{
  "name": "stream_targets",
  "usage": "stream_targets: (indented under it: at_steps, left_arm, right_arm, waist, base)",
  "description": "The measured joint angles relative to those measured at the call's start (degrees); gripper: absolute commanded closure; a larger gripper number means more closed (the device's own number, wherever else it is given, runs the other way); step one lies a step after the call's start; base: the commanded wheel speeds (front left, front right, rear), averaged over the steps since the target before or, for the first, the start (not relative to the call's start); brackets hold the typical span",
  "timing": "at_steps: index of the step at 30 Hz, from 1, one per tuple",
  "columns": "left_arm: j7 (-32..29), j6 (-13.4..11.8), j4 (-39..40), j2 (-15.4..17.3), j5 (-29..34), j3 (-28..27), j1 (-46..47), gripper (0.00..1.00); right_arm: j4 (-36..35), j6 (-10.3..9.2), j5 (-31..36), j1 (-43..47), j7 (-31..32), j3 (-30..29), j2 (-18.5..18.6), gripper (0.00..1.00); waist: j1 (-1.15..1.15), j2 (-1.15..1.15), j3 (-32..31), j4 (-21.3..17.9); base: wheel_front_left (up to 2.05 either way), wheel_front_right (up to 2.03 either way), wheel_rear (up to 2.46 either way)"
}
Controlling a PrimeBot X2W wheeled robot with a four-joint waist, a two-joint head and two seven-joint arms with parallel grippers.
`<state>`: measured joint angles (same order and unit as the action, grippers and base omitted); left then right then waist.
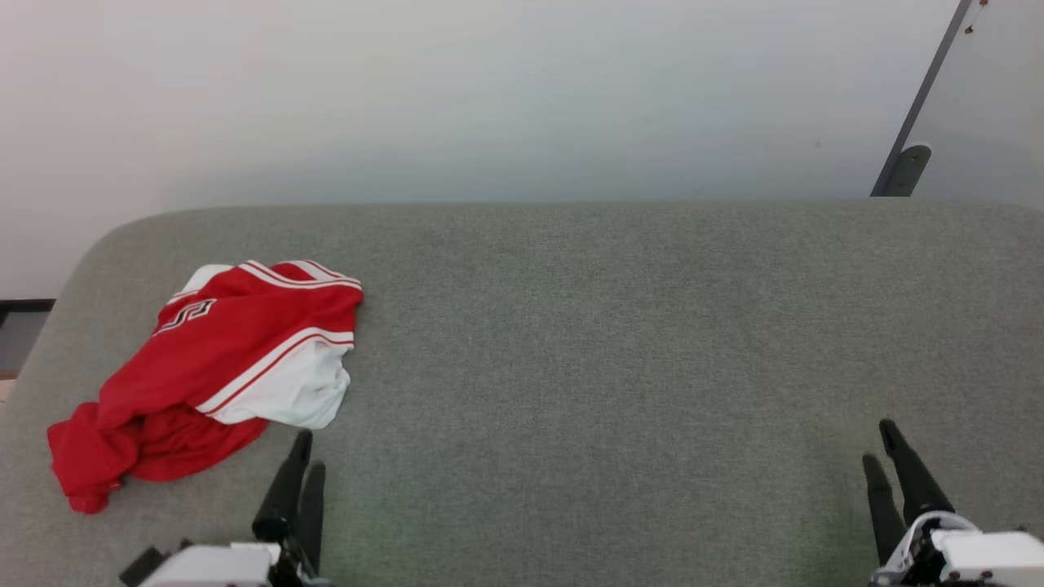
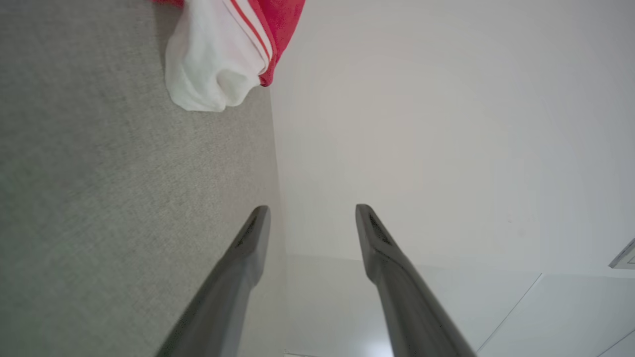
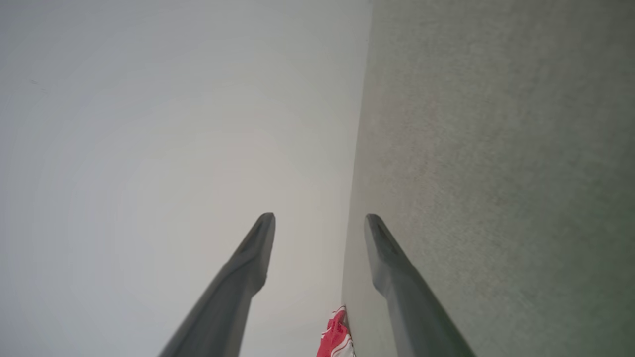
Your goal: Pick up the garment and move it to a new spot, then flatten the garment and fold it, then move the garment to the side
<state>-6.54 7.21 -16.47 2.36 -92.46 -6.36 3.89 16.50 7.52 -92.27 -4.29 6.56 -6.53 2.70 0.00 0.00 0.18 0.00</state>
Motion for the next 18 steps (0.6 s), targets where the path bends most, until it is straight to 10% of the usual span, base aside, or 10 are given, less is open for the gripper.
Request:
stream_targets:
  at_steps: [18]
  left_arm:
    - [4.60,-0.15,0.52,1.80,11.15,0.90,0.10,0.00]
  right_arm:
    - [1.99,0.00,7.39,-2.19,-4.21,2.85,2.36,0.00]
  waist:
    - [0.00,0.00,0.03,0.08]
  base:
    - [0.00,0.00,0.00]
